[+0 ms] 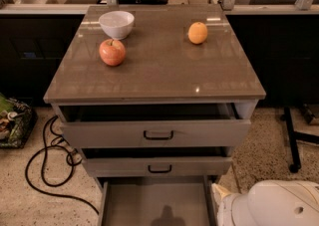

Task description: Close bottom drawer

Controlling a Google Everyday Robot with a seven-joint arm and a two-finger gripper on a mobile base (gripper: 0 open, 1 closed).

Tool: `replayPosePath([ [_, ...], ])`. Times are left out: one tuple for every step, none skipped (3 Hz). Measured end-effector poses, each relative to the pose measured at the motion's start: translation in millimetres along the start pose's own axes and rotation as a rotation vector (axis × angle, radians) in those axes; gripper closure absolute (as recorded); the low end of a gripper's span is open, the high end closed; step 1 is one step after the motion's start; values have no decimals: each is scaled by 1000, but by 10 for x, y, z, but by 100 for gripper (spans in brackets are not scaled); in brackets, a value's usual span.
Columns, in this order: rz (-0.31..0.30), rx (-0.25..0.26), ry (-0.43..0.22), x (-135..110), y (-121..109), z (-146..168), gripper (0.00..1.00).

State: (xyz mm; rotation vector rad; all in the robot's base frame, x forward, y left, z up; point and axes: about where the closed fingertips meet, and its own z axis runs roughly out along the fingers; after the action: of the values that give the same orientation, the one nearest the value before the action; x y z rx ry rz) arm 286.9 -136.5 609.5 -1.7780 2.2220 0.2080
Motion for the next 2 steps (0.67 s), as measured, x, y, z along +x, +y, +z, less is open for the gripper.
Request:
replayPosePath([
  [1, 3, -1, -3, -6, -3, 0],
  [-45, 3, 42, 33, -50, 53, 0],
])
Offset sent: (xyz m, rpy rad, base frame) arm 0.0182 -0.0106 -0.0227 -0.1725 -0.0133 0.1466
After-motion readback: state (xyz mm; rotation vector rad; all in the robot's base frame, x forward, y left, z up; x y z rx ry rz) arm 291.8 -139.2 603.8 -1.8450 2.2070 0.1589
